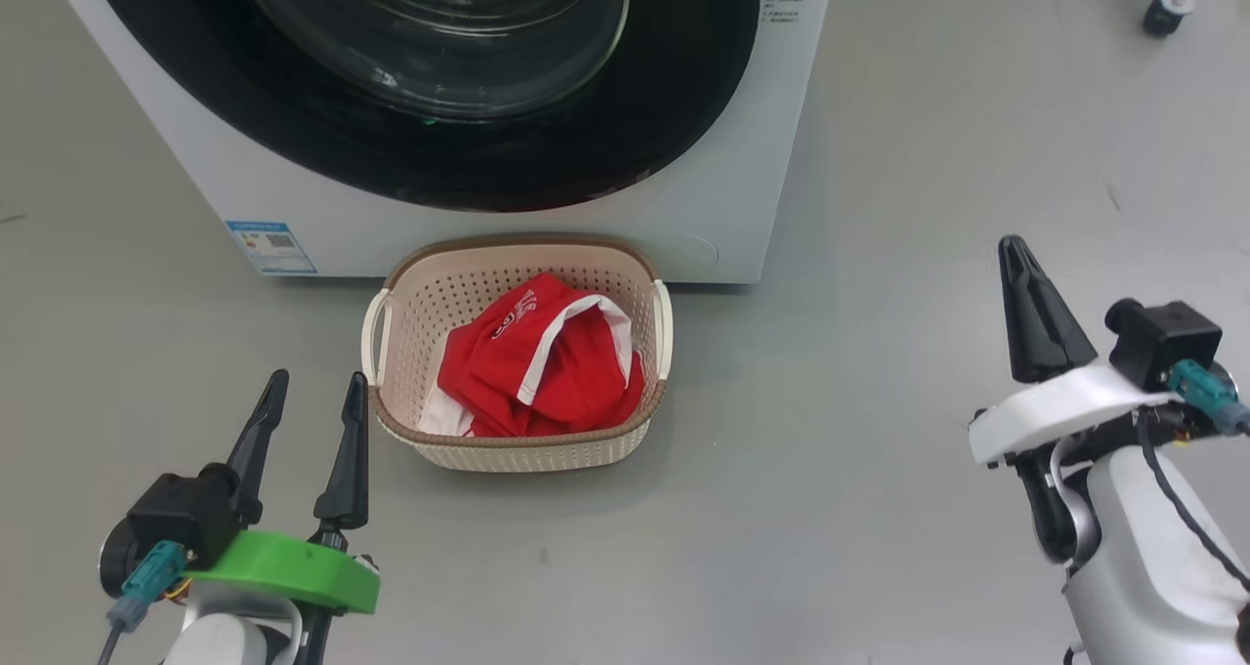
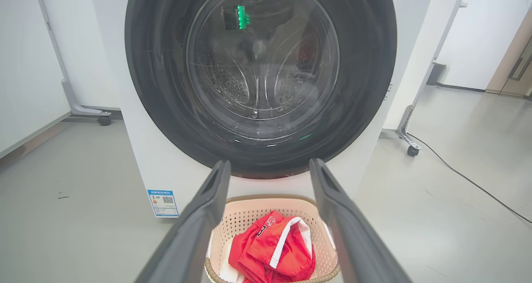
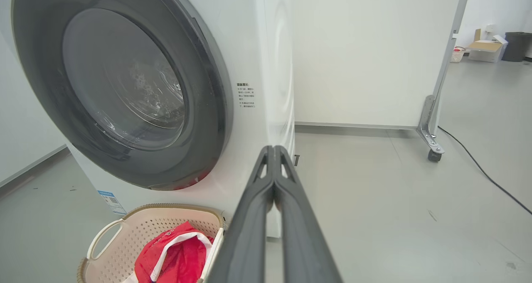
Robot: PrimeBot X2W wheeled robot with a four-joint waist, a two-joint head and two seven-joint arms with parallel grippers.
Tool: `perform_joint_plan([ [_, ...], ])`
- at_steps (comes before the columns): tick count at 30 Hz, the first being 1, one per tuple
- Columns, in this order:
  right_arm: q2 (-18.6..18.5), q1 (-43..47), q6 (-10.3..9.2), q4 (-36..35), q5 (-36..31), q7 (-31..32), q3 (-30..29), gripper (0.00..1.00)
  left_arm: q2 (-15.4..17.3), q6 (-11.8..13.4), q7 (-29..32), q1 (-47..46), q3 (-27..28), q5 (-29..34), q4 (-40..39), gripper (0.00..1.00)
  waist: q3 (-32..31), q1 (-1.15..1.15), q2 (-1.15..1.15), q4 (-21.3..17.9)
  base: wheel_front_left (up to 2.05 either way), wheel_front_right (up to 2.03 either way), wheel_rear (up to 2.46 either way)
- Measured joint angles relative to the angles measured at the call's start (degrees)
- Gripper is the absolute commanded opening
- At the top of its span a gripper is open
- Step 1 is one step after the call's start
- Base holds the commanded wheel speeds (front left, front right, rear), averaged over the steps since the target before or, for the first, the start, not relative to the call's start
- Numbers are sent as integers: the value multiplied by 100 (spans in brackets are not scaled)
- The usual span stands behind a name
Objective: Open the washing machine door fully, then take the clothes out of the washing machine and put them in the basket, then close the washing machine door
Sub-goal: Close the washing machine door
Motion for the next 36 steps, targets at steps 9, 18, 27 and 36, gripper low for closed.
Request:
perform_joint_plan([
  [9,205,492,-16,-255,0,0,-105,0,13,-1,0,130,176,64,-149,100,-193,0,0,-176,0,0,0],
  [18,345,1039,-115,-620,9,0,-392,100,-3,-1,0,302,194,136,-182,100,-299,0,0,-319,0,0,0],
  [27,445,1162,-110,-892,-2,0,-483,100,-118,-1,0,309,338,123,-213,100,-326,0,0,-375,0,0,0],
  [36,447,1323,-108,-1024,-67,0,-491,100,-140,-1,0,324,421,261,-207,100,-331,0,0,-385,0,0,0],
])
